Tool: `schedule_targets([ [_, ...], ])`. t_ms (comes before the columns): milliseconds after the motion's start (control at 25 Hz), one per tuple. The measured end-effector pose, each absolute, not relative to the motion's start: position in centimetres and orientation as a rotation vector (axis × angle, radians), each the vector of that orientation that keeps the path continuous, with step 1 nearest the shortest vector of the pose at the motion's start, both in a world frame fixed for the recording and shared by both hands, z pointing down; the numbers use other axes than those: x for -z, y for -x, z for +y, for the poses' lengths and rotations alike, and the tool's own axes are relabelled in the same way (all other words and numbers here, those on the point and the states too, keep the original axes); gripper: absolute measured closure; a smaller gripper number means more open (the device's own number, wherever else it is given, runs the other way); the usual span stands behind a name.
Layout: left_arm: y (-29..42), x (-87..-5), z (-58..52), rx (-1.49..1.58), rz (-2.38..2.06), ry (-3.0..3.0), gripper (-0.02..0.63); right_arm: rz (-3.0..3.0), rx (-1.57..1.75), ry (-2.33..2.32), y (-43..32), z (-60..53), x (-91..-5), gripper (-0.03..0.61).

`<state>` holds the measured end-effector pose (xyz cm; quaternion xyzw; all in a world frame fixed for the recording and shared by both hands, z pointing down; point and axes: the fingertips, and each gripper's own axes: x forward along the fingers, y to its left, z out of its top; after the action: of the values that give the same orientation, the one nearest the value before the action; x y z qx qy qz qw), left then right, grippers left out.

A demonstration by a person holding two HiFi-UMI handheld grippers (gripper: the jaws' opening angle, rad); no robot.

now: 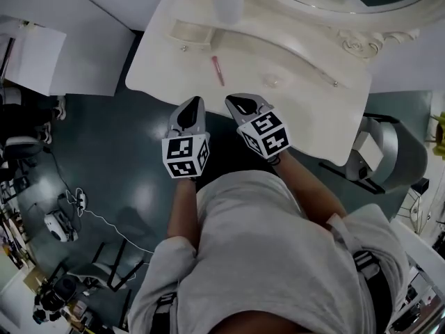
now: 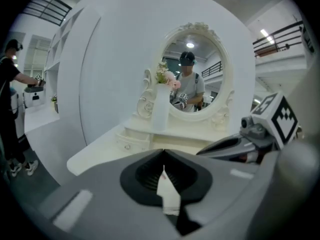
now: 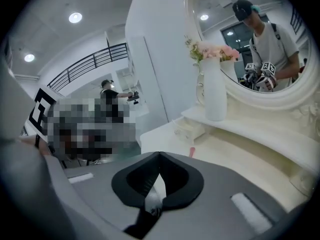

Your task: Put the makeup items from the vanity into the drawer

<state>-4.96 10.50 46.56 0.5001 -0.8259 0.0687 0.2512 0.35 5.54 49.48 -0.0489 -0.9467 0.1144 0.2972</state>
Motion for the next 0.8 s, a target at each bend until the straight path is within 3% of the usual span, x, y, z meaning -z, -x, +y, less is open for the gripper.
schedule_targets([
  [480,14.9,-50.3,2.8,-0.435,-1.877,-1.7,0.611,-2.354,-0.353,-0.104,6.6,1.0,-54.0,0.579],
  [800,17.4,-51.8,-0.1,-0.388,-1.662,-1.849,0.611,-2.229,-0.4,-0.335,9.4,0.1,-56.6,0.578],
])
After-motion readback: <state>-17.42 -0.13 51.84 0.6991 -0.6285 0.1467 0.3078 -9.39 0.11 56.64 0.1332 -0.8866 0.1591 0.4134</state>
